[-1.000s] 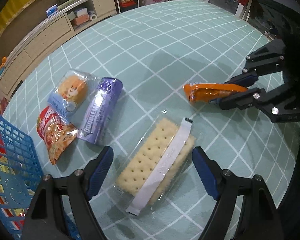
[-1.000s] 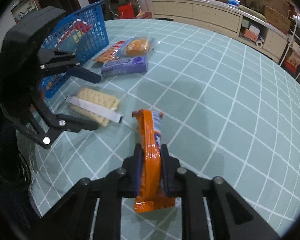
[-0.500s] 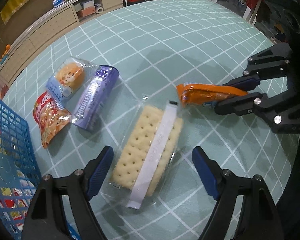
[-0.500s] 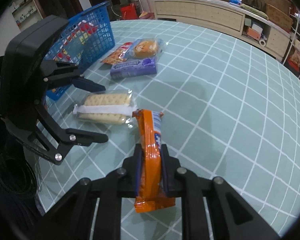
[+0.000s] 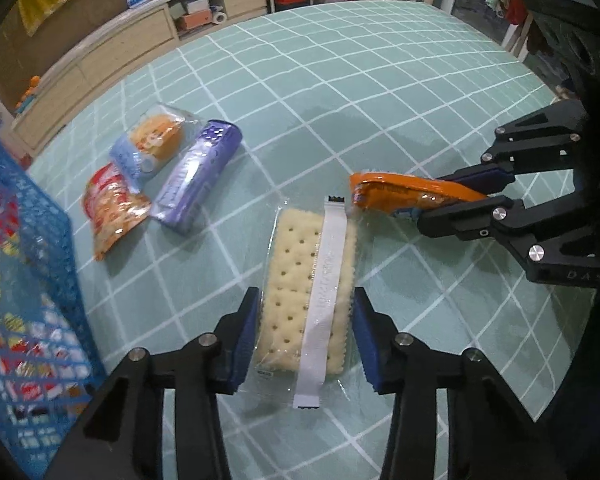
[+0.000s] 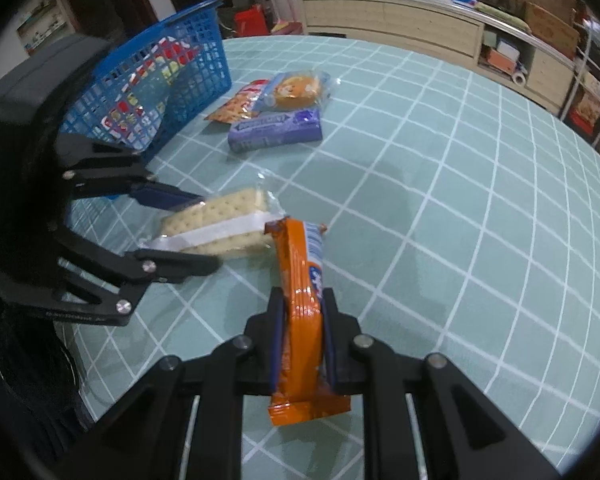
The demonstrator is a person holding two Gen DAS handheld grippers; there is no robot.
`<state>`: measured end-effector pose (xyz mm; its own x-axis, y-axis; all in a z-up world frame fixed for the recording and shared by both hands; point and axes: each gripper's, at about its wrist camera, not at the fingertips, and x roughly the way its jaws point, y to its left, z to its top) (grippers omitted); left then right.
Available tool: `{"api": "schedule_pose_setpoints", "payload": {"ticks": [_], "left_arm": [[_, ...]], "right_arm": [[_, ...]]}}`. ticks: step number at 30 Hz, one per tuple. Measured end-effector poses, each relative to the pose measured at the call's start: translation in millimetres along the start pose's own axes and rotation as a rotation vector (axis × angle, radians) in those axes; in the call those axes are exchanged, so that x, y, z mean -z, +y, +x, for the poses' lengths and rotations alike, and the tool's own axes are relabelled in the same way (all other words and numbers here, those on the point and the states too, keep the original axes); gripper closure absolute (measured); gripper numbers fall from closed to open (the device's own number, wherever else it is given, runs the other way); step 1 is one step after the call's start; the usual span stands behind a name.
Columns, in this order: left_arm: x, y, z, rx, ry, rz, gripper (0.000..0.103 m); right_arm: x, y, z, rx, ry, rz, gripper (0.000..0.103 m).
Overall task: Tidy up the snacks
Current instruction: 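Carry the cracker pack and orange stick bag over the blue basket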
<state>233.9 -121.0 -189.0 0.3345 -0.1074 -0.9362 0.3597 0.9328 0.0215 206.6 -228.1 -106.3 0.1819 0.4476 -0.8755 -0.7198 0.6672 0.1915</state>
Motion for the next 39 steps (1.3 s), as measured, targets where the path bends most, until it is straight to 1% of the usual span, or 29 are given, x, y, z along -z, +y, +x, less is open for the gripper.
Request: {"api": "schedule_pose_setpoints", "payload": {"ticks": [6, 9, 15, 19, 22, 24, 29, 34, 39], "left_arm": [[17, -3, -27, -0.002, -0.056, -0.026, 0.061], [22, -1, -48, 0.004, -0.090, -0.049, 0.061], [23, 2, -104, 0.016, -0.214, -0.045, 0.061], [28, 18, -130, 0.014, -0.267, -0.089, 0.061], [42, 34, -147, 0.006, -0.299, -0.121, 0.061], [49, 48, -161, -0.023, -0.322, -0.135, 0.061], [64, 82, -189, -0.092, -0.359, -0.157, 0.061], [84, 120, -221, -0.129, -0.396, -0.217, 0.061], [99, 149, -229, -0.162, -0.409, -0.275, 0.061]], "right_arm": [[0, 9, -13, 0.047, -0.016, 0.040, 0.082], [1, 16, -25, 0.072, -0.033, 0.069, 0.082], [-19, 36, -63, 0.109, -0.097, 0.075, 0.082], [-35, 53, -84, 0.116, -0.137, 0.075, 0.082], [-46, 68, -97, 0.135, -0.160, 0.060, 0.082], [-55, 79, -103, 0.129, -0.174, 0.055, 0.082], [-82, 107, -107, 0.117, -0.191, 0.043, 0.082], [-108, 139, -110, 0.097, -0.212, 0.003, 0.082], [-132, 173, -102, 0.078, -0.219, -0.028, 0.082]]}}
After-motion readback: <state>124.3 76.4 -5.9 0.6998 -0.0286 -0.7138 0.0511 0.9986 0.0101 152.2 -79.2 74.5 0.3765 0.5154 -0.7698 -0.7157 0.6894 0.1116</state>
